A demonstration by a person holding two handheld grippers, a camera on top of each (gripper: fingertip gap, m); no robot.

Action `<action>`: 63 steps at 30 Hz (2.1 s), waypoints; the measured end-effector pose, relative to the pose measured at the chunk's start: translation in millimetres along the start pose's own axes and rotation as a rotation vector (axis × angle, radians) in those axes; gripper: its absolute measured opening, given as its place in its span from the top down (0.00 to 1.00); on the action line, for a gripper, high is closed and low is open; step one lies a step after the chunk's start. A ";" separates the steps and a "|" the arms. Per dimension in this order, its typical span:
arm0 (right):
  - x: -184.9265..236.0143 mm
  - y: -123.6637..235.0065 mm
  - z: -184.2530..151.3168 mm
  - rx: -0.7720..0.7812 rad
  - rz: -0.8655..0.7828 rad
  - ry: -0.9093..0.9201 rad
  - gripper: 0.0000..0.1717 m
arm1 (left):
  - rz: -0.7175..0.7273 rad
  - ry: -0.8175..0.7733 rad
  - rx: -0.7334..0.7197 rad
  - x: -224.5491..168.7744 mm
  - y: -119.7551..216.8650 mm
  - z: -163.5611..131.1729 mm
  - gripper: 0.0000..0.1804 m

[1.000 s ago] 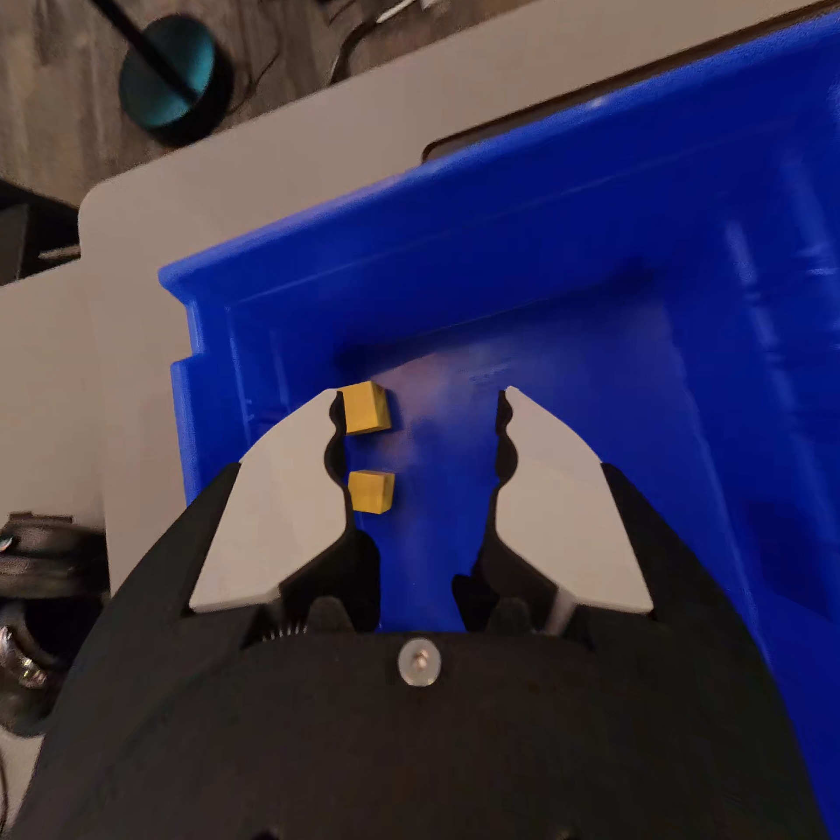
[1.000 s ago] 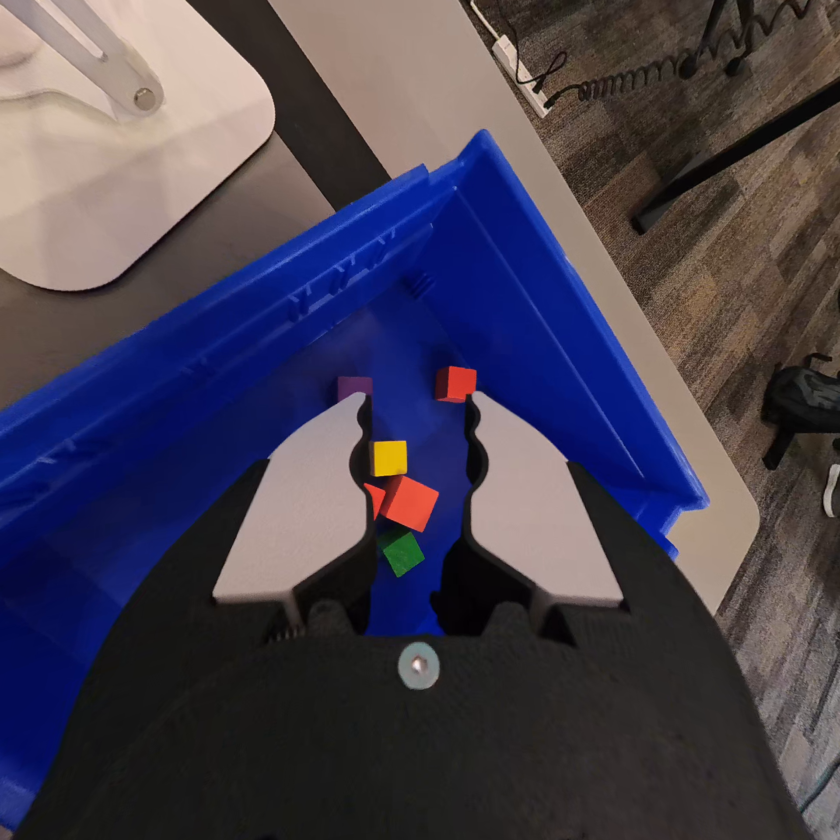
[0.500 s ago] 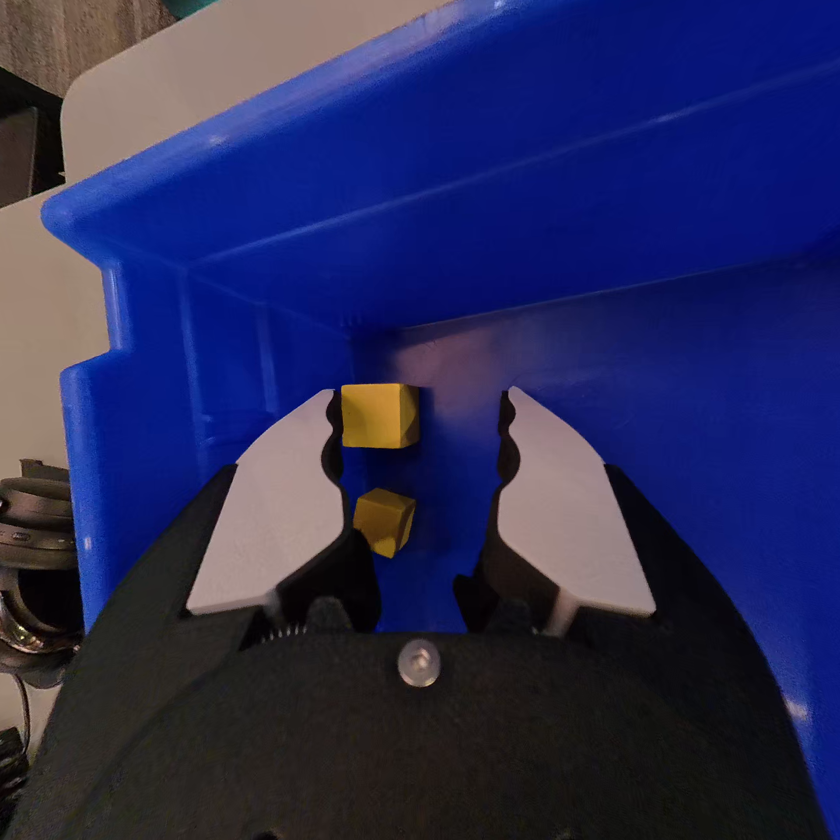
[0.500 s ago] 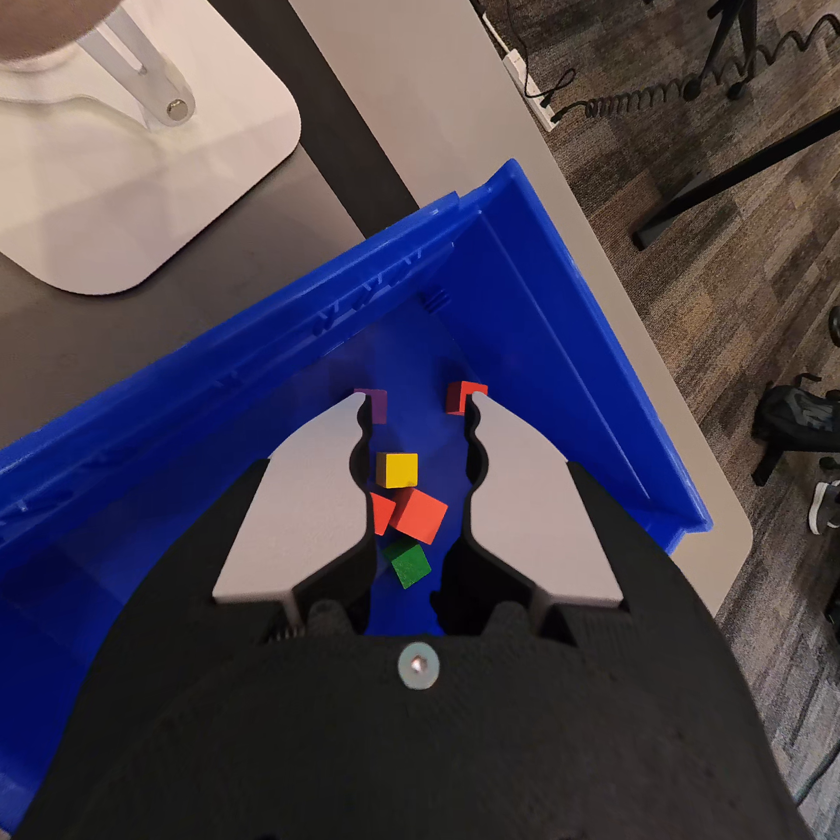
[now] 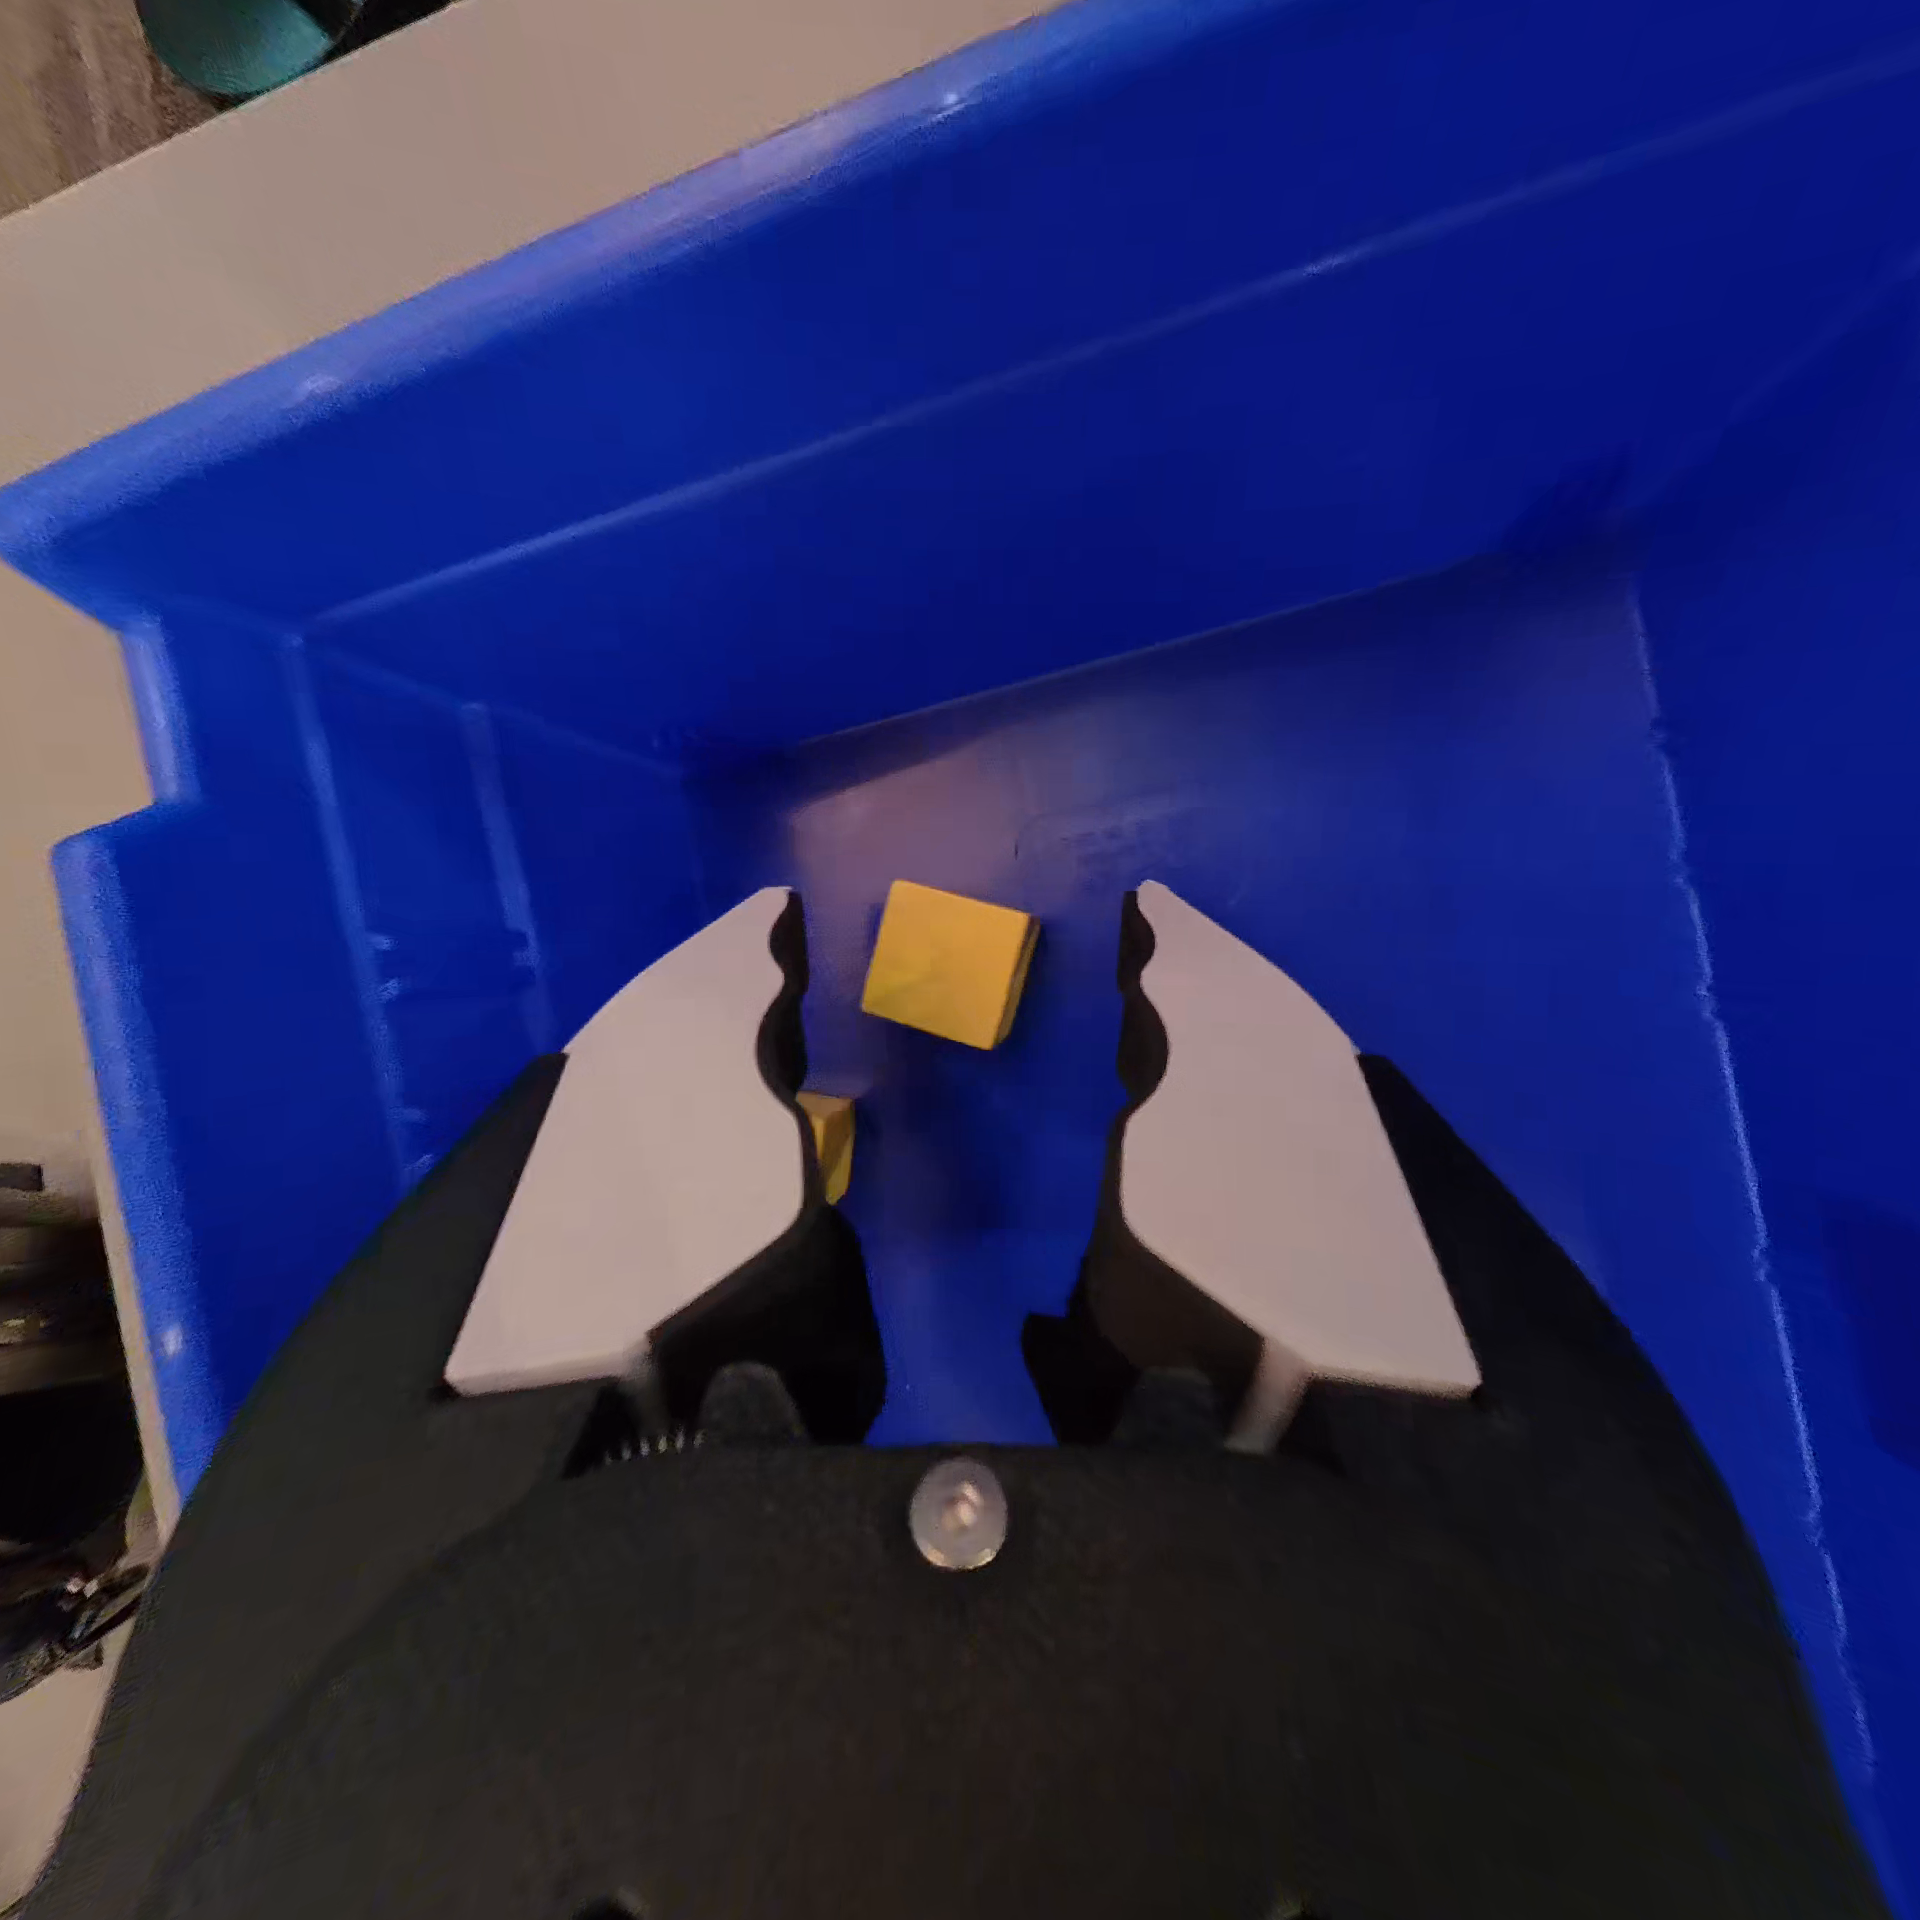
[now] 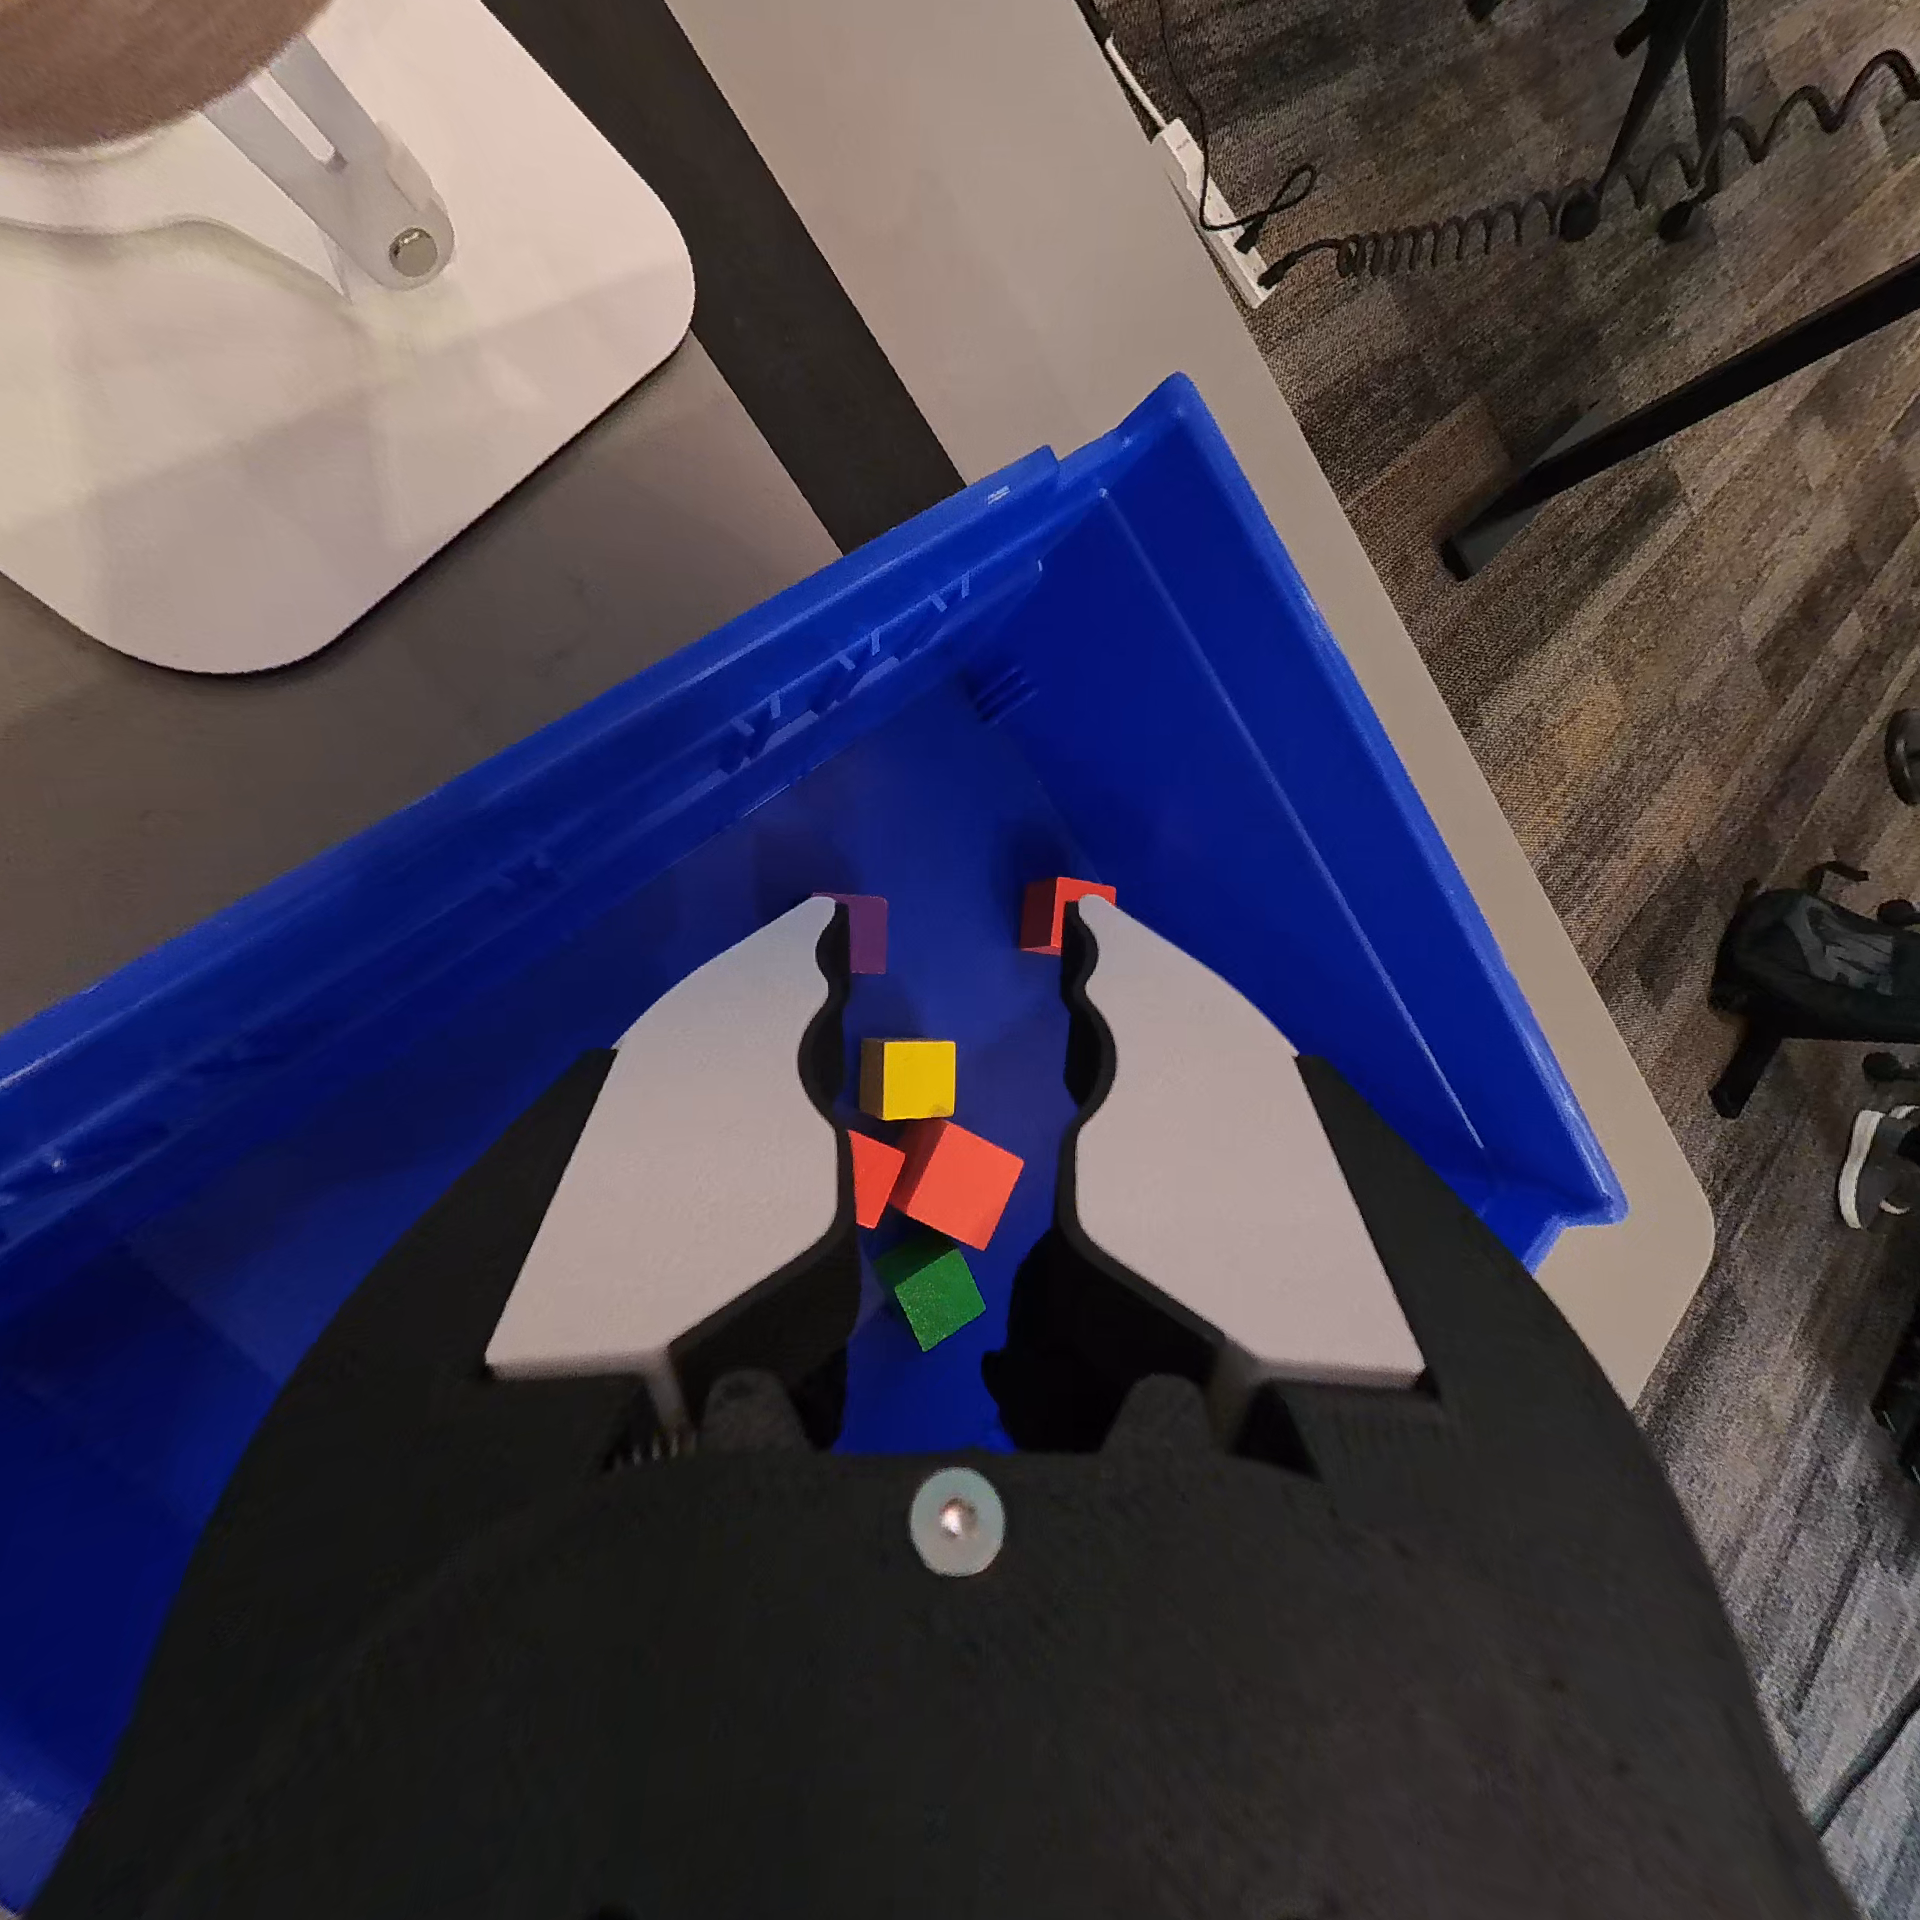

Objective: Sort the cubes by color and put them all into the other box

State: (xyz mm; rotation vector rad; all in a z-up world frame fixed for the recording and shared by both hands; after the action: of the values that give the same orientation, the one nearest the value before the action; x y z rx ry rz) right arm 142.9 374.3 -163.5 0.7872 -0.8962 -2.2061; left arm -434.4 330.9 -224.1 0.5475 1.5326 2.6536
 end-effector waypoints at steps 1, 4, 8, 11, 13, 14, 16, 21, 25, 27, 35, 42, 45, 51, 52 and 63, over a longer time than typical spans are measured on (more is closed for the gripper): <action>0.0 0.4 0.4 -0.002 0.000 0.000 0.77 | 0.005 0.008 0.003 2.7 0.1 -0.9 0.67; 0.4 0.9 0.9 -0.003 0.001 0.002 0.77 | -0.006 0.027 0.020 6.2 -7.2 -5.8 0.66; 1.0 1.3 1.7 -0.007 -0.001 0.007 0.77 | -0.068 0.076 0.016 5.0 -16.2 -8.3 0.72; 0.9 1.0 1.6 -0.005 -0.003 0.007 0.77 | -0.138 0.100 -0.001 0.5 -16.7 -8.3 0.82; 1.0 1.1 1.5 -0.003 -0.002 0.008 0.77 | -0.147 0.094 0.001 -0.6 -16.2 -9.1 0.82; 1.0 1.3 1.5 -0.003 0.000 0.006 0.77 | -0.148 0.087 0.008 -0.7 -15.7 -9.6 0.82; 1.5 1.6 1.8 -0.006 0.005 0.006 0.77 | -0.138 0.077 0.022 0.8 -14.1 -10.4 0.77; 1.0 3.4 2.5 -0.010 0.001 0.008 0.77 | -0.165 0.054 0.031 3.3 -3.9 -14.3 0.78; 1.7 3.8 3.0 -0.010 0.001 0.011 0.77 | -0.192 0.045 0.068 -0.6 -9.0 -20.0 0.83; 1.8 4.2 3.3 -0.013 0.002 0.013 0.77 | -0.197 0.035 0.059 -2.7 -9.5 -18.3 0.84; -1.3 11.3 7.3 -0.051 -0.013 0.013 0.78 | -0.149 0.004 0.020 -0.6 -1.3 -10.0 0.84; -9.9 47.6 26.8 -0.218 -0.059 0.011 0.79 | -0.168 0.059 -0.247 5.6 65.4 23.6 0.84; -12.9 79.9 40.5 -0.349 -0.094 0.026 0.79 | -0.214 0.078 -0.425 5.3 114.3 40.0 0.84; 15.1 161.4 75.0 -0.717 -0.129 0.176 0.78 | -0.453 -0.009 -0.817 -38.8 233.8 68.6 0.84; 27.1 175.0 81.3 -0.794 -0.119 0.219 0.78 | -0.494 -0.048 -0.867 -52.9 250.2 72.0 0.84; 154.9 213.3 112.3 -1.119 -0.101 0.604 0.74 | -1.188 -0.394 -1.052 -252.5 323.1 83.9 0.84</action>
State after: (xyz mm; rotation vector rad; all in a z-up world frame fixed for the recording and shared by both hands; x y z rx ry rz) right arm 33.8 182.4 19.1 0.8085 0.6533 -1.9167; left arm -123.2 184.6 14.6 0.0057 0.0628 1.7757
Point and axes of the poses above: each gripper's, where its closed fingertips meet, y back along the fingers, z out of its top, x = y × z across the jaws, the point moved 5 cm from there along y, back along the fingers, and after that the axes turned 11 degrees about -y, right-handed, at the moved point
